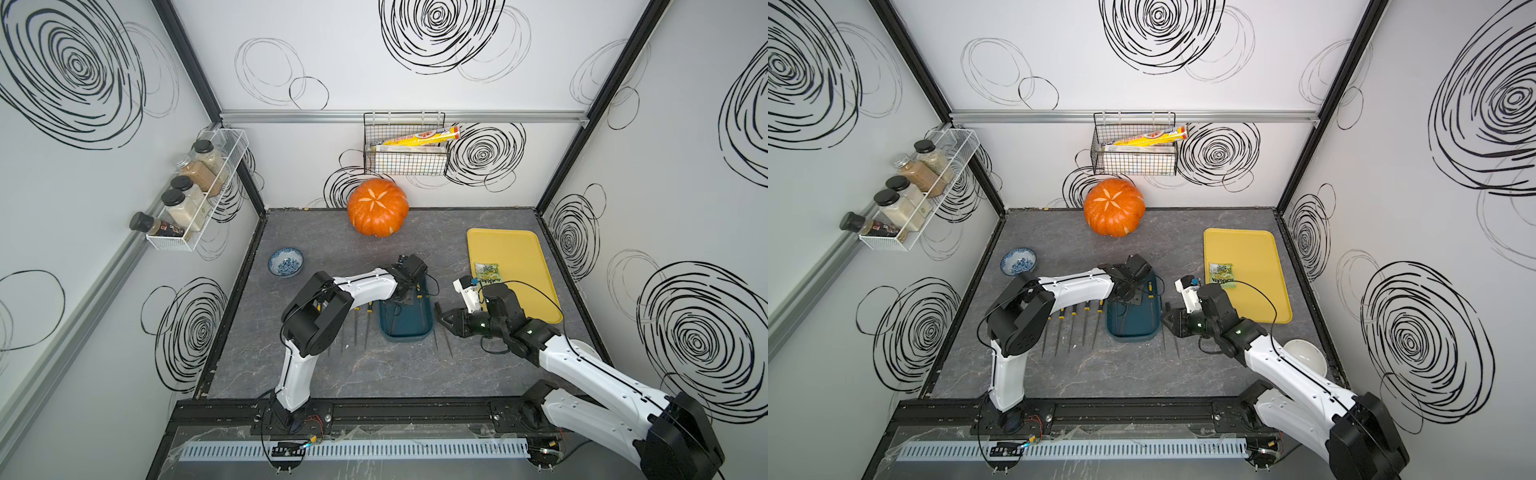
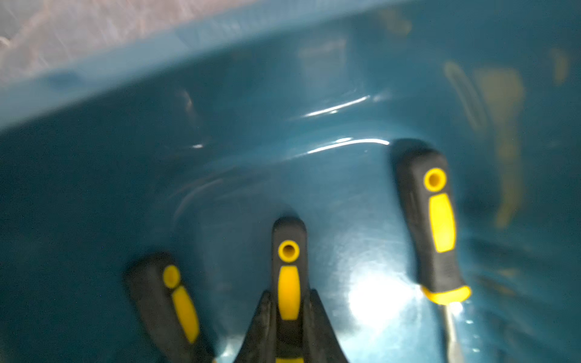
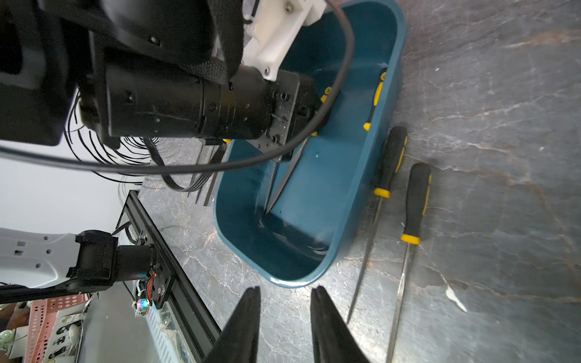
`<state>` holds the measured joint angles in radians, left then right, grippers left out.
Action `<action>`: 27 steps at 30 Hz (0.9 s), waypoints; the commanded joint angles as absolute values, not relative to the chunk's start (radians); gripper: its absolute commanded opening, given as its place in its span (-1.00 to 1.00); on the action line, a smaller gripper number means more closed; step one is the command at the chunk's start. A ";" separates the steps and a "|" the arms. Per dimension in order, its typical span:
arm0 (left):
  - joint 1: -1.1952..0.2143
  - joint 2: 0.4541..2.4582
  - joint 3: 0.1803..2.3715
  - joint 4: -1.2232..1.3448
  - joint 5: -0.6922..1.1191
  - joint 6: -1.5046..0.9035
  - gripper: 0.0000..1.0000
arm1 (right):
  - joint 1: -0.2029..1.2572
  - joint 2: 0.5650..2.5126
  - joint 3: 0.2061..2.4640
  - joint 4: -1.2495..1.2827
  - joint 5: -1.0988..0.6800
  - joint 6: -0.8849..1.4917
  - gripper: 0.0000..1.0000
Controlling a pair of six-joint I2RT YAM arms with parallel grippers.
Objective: Take the file tool out of the storage box
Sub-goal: Pick up the file tool from the storage box.
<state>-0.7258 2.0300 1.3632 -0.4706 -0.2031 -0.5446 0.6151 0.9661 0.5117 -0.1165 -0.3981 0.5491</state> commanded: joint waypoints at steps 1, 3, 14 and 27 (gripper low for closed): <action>-0.729 1.972 1.345 -0.430 -0.140 -0.519 -0.89 | 0.618 0.960 0.497 -0.070 -0.416 0.537 -0.36; -0.725 1.893 1.295 -0.345 -0.089 -0.502 -0.91 | 0.618 0.949 0.485 -0.055 -0.411 0.541 -0.36; -0.657 1.549 1.097 -0.090 0.079 -0.515 -0.91 | 0.619 0.915 0.422 0.073 -0.445 0.535 -0.34; -0.629 1.286 0.900 0.095 0.231 -0.563 -0.91 | 0.716 1.062 0.508 0.256 -0.677 0.510 0.05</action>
<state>-0.6319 1.3186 0.9123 0.0269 0.1684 -0.5503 0.6949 1.0046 0.4614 0.1974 -0.6178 0.5301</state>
